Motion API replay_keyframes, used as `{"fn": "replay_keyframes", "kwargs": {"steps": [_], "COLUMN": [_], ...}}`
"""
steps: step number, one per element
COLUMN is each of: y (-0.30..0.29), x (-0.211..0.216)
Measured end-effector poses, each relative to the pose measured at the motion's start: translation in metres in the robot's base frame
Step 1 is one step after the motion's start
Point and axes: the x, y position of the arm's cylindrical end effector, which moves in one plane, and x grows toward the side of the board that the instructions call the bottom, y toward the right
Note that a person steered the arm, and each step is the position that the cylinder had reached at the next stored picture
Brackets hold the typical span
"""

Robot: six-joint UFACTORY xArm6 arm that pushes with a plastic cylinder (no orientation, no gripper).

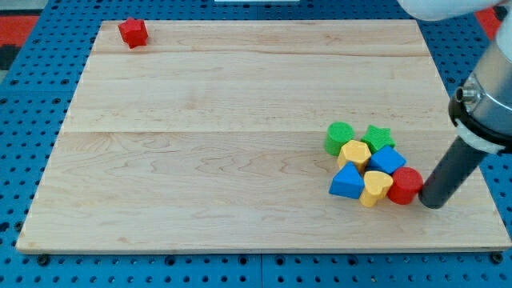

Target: Push the red circle and the yellow hexagon to the center

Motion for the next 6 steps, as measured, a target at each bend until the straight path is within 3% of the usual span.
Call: {"fn": "replay_keyframes", "kwargs": {"steps": [6], "y": [-0.144], "x": [-0.046]}}
